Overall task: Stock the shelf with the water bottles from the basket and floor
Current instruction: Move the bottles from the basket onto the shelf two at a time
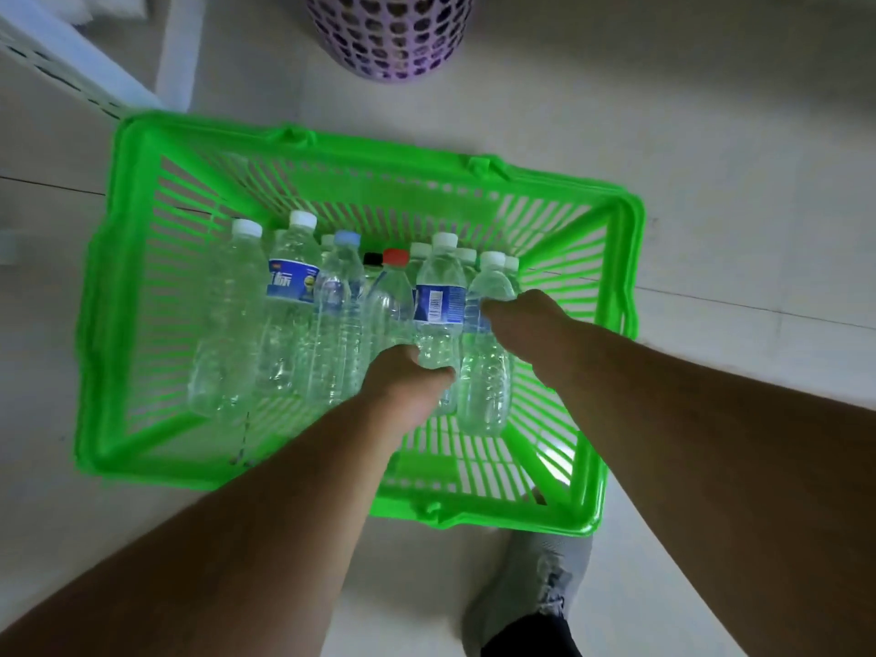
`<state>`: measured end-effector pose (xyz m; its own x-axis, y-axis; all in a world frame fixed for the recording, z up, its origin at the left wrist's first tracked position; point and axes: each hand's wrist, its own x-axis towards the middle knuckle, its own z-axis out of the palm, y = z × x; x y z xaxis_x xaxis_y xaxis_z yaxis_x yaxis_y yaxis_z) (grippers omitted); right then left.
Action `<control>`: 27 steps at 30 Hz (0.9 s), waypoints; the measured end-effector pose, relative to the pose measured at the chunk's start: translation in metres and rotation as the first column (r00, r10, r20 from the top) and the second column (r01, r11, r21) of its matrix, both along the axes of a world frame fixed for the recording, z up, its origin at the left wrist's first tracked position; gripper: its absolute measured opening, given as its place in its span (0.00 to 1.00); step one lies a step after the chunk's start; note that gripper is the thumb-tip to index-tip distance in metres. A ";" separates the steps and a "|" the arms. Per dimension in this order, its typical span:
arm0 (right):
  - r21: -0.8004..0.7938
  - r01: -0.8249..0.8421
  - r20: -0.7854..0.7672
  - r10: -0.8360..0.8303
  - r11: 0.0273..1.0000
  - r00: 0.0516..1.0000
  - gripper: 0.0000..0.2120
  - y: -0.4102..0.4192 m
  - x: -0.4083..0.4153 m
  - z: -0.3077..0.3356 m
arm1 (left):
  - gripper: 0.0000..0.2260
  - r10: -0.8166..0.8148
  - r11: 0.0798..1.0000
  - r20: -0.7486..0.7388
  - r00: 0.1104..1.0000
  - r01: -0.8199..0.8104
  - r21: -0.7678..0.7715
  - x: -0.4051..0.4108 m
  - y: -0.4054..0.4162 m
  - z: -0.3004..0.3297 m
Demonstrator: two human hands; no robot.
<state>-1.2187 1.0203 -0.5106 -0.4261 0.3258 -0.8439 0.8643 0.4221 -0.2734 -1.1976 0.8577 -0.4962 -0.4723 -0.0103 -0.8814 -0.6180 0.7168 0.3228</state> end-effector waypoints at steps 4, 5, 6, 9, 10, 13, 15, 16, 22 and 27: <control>-0.023 0.110 -0.008 -0.110 0.994 0.994 0.20 -0.001 -0.006 -0.011 | 0.37 0.017 1.000 0.031 0.999 -0.016 -0.004 0.004 0.011 -0.015; -0.018 0.080 -0.017 -0.080 0.997 0.997 0.23 -0.002 -0.007 -0.016 | 0.37 0.018 1.000 0.021 1.000 -0.017 -0.010 0.005 0.015 -0.021; -0.012 0.039 -0.023 -0.039 0.999 0.999 0.26 -0.003 -0.007 -0.017 | 0.35 0.020 1.000 0.000 1.000 -0.020 -0.024 0.007 0.018 -0.026; 0.013 -0.076 -0.040 0.076 0.997 0.996 0.28 -0.002 -0.007 -0.024 | 0.37 0.093 0.992 -0.065 0.994 -0.098 -0.085 0.011 0.021 -0.034; 0.025 -0.107 -0.050 0.109 0.994 0.993 0.25 0.000 -0.006 -0.024 | 0.38 0.118 0.989 -0.069 0.991 -0.124 -0.084 0.013 0.020 -0.035; 0.032 -0.141 -0.077 0.144 0.989 0.987 0.20 0.005 0.000 -0.016 | 0.39 0.145 0.987 -0.063 0.987 -0.148 -0.053 0.018 0.012 -0.031; 0.062 -0.131 -0.111 0.138 0.989 0.984 0.22 0.005 0.005 -0.003 | 0.40 0.140 0.989 -0.061 0.988 -0.143 -0.039 0.019 0.005 -0.020; 0.087 -0.110 -0.137 0.121 0.990 0.983 0.24 0.004 0.007 0.007 | 0.40 0.141 0.989 -0.061 0.988 -0.143 -0.027 0.020 0.001 -0.012; 0.092 0.014 -0.289 0.013 0.996 0.957 0.26 -0.006 0.004 0.105 | 0.33 0.158 0.985 -0.097 0.983 -0.150 0.085 0.012 -0.027 0.079; 0.039 0.069 -0.416 -0.047 0.997 0.908 0.20 -0.024 -0.006 0.233 | 0.26 0.142 0.966 -0.127 0.982 -0.109 0.235 -0.009 -0.057 0.198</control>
<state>-1.2249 0.9967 -0.2777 -0.7128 0.3986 -0.5771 0.7014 0.3980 -0.5914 -1.2070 0.8004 -0.2984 -0.5996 0.1140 -0.7921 -0.6348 0.5350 0.5575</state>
